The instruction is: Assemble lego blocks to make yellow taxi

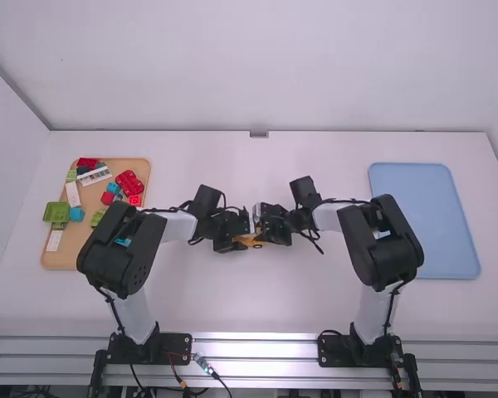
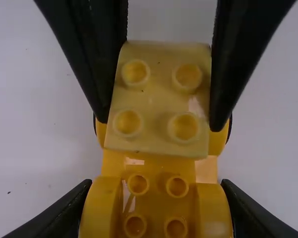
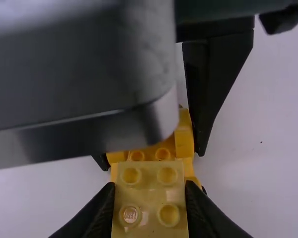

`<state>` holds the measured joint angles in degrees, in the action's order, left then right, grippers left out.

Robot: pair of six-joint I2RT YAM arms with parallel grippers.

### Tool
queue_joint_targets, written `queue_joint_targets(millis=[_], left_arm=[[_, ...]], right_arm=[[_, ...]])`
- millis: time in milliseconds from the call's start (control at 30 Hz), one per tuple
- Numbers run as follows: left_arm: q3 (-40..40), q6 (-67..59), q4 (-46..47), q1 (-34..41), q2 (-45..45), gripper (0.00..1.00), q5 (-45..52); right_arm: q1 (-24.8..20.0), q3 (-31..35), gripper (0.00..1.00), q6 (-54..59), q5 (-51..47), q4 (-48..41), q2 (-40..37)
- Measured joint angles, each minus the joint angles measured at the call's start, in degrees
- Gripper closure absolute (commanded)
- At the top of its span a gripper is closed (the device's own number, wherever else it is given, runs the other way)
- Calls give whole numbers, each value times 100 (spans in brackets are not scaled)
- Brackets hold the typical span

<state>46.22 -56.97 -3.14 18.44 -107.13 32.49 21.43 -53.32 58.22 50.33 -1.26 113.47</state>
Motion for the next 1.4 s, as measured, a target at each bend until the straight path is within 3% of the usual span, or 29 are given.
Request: queue_joint_targets(millis=[767, 1000, 1100, 1233, 1267, 1400], left_arm=[[0, 2, -15, 0, 0, 98, -13], [0, 2, -4, 0, 0, 98, -2], [2, 2, -9, 2, 0, 98, -7], [0, 4, -15, 2, 0, 98, -13], [0, 4, -15, 2, 0, 98, -13], [0, 2, -17, 2, 0, 98, -15]], right_arm=[[11, 13, 24, -87, 74, -31, 0], [-74, -2, 23, 245, 203, -369, -50], [-186, -2, 36, 452, 304, -568, -236], [-337, -2, 92, 785, 614, -636, -356], [-378, 7, 100, 841, 691, -597, -356], [-525, 177, 100, 857, 979, -125, -356]])
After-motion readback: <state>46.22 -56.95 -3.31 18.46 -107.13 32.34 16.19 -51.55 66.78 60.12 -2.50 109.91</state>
